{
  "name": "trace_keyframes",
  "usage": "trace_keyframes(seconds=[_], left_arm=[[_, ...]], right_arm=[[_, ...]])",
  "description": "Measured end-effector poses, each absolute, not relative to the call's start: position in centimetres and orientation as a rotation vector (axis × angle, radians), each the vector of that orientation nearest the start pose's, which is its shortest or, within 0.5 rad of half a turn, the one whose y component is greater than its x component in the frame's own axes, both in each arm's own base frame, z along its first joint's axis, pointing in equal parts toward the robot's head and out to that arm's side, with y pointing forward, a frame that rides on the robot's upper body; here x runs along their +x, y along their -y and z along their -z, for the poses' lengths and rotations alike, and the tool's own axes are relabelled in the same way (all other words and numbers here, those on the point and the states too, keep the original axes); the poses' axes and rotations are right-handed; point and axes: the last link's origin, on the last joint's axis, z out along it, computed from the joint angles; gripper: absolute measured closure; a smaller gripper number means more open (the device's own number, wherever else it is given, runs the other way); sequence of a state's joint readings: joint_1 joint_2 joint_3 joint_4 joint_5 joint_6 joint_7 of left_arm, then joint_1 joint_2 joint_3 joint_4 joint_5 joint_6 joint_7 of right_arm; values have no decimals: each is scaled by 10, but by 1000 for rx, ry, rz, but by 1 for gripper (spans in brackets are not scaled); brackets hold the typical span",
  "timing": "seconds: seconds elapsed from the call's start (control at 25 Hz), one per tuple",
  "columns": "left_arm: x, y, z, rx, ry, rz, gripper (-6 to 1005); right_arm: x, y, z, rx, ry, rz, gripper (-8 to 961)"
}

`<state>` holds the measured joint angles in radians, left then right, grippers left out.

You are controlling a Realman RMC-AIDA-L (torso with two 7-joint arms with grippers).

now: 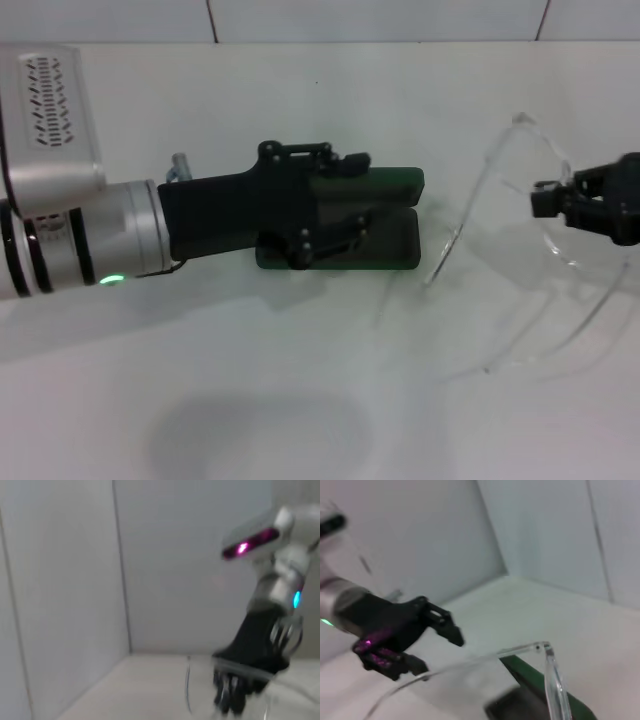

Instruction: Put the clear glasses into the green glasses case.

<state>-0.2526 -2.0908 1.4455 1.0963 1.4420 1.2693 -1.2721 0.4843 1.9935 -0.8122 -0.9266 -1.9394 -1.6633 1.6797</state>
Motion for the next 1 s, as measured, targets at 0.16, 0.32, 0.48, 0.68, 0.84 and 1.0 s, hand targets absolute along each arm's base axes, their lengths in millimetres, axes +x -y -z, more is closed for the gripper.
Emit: trace_keyframes(seconds=[0.16, 0.32, 0.48, 0.68, 0.84, 1.0], left_arm=[[-175, -303, 28, -2702, 7, 973, 483], [-172, -302, 29, -2691, -28, 1047, 483], [-169, -300, 26, -2649, -55, 1125, 483], [-170, -297, 20, -2595, -67, 1213, 483], [-165, -295, 25, -2620, -99, 1241, 483], [-163, -299, 36, -2655, -77, 1248, 484]], right_arm=[[236, -346, -47, -2822, -610, -687, 837], [222, -353, -37, -2883, -583, -699, 836], [212, -353, -29, -2951, -548, -680, 834], [209, -350, -25, -2992, -539, -671, 833], [204, -346, -21, -3028, -524, -694, 831], [195, -341, -19, -3076, -493, -740, 830]])
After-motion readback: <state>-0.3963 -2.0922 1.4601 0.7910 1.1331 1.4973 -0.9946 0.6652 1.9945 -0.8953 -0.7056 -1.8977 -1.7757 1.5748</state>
